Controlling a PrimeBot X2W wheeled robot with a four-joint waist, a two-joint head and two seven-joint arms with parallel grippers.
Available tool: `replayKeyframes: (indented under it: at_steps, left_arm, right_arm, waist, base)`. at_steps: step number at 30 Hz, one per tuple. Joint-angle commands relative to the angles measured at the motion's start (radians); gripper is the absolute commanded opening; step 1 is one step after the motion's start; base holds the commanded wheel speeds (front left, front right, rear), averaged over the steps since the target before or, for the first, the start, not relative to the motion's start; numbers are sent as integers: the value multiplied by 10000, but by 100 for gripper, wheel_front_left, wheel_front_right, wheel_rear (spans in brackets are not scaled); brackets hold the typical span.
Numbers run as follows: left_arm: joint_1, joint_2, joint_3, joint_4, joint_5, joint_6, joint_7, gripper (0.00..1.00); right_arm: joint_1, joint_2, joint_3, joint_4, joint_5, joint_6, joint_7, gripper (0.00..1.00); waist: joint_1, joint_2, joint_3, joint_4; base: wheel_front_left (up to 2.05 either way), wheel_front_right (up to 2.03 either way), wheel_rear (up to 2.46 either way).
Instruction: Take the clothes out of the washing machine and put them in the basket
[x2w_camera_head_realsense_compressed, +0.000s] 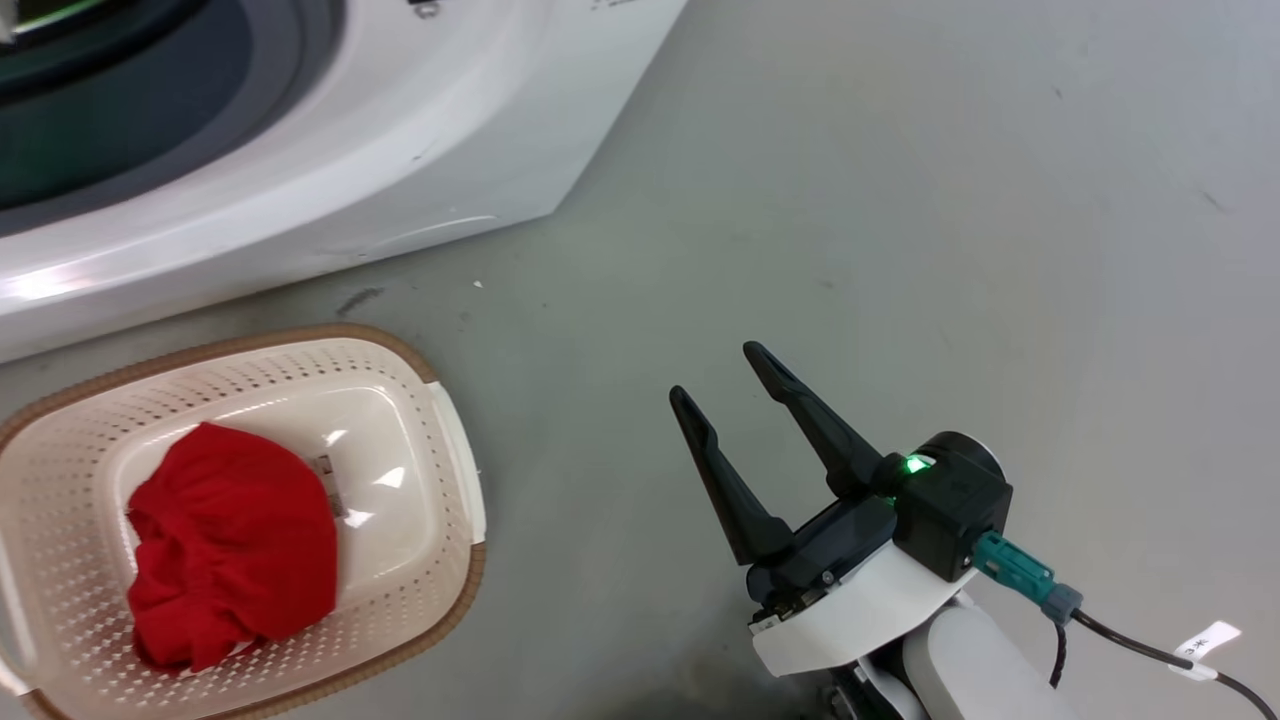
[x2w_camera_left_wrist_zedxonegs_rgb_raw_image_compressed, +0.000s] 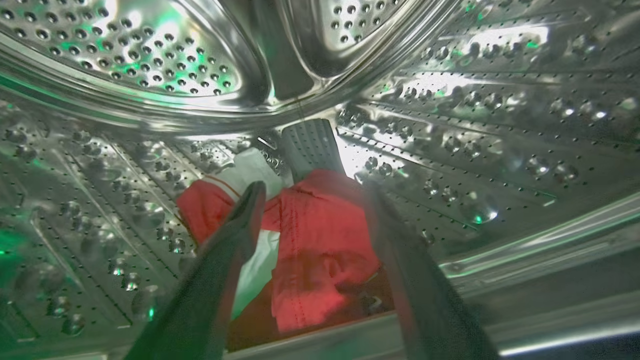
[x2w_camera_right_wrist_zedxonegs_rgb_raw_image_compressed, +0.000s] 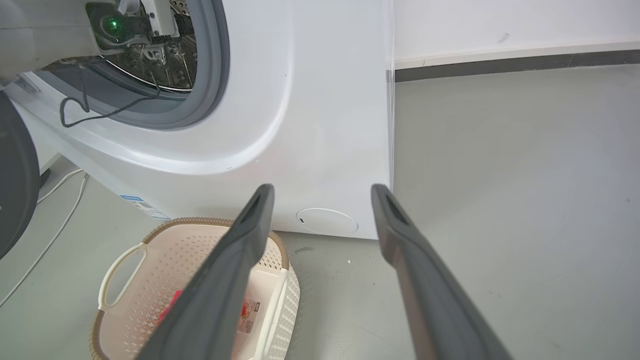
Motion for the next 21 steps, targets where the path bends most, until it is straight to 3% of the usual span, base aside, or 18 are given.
replayKeyframes:
  at_steps: [1, 10, 15, 21]
  left_arm:
    - [-386, 160, -141, 16, 86, -38, 437, 100]
    - [-1779, 463, -756, 49, 106, -80, 2737, 100]
    - [-2051, 281, -915, 71, -19, -81, 3283, 100]
    - [-2220, 518, -1113, 174, 119, 4, 3701, 100]
  right_arm:
    - [-10, 26, 78, -61, 113, -7, -50, 100]
    - [29, 28, 619, -154, 296, -7, -154, 100]
    - [125, 26, 1068, -191, 277, -7, -187, 100]
    - [202, 22, 1503, -340, 340, -7, -210, 100]
  waist:
    - [1, 0, 338, -299]
    - [1, 0, 1239, -596]
    - [1, 0, 1513, -451]
    - [1, 0, 1775, -636]
  base:
    - [0, 0, 0]
    - [0, 0, 0]
    - [0, 0, 0]
    - [0, 0, 0]
